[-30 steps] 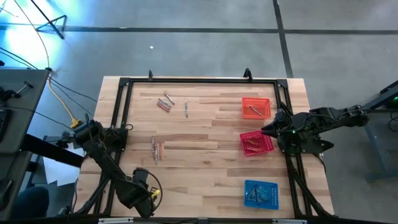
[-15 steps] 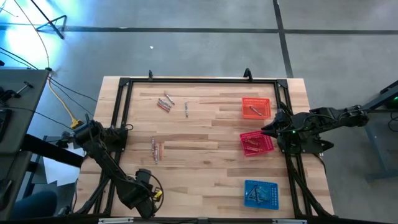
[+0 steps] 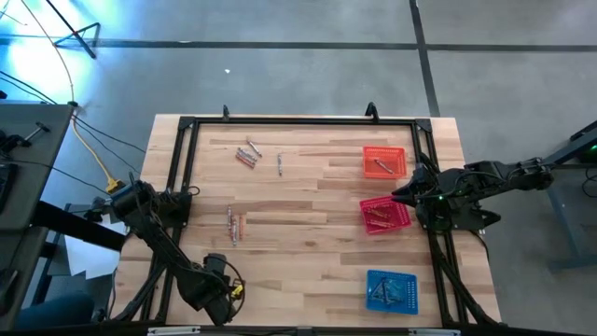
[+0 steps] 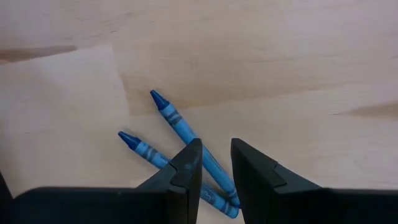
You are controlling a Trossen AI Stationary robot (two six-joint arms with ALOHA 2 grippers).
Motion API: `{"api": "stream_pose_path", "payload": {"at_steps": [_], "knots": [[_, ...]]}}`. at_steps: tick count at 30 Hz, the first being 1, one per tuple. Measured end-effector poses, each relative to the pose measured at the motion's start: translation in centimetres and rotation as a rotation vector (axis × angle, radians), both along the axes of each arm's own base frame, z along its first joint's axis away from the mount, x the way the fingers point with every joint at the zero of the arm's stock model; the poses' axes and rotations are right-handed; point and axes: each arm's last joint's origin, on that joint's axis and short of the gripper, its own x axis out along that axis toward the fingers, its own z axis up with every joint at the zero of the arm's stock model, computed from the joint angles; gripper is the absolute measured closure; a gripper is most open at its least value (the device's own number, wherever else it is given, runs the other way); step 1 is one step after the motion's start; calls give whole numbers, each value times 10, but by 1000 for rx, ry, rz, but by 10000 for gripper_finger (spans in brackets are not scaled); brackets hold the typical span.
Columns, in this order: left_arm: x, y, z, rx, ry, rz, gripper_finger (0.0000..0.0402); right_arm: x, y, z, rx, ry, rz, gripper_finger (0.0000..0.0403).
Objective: Sort crayons
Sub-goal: Put the blue crayon into the blue bin
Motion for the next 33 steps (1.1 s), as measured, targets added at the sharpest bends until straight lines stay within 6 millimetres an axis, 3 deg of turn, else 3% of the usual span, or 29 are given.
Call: {"api": "stream_pose_path", "payload": {"at_steps": [14, 33], "knots": [[-3, -1, 0, -48, 80, 34, 328, 0, 0, 0, 0, 0, 0, 318], [-8, 8, -27, -86, 27, 27, 336, 0, 0, 0, 0, 0, 0, 318]]}}
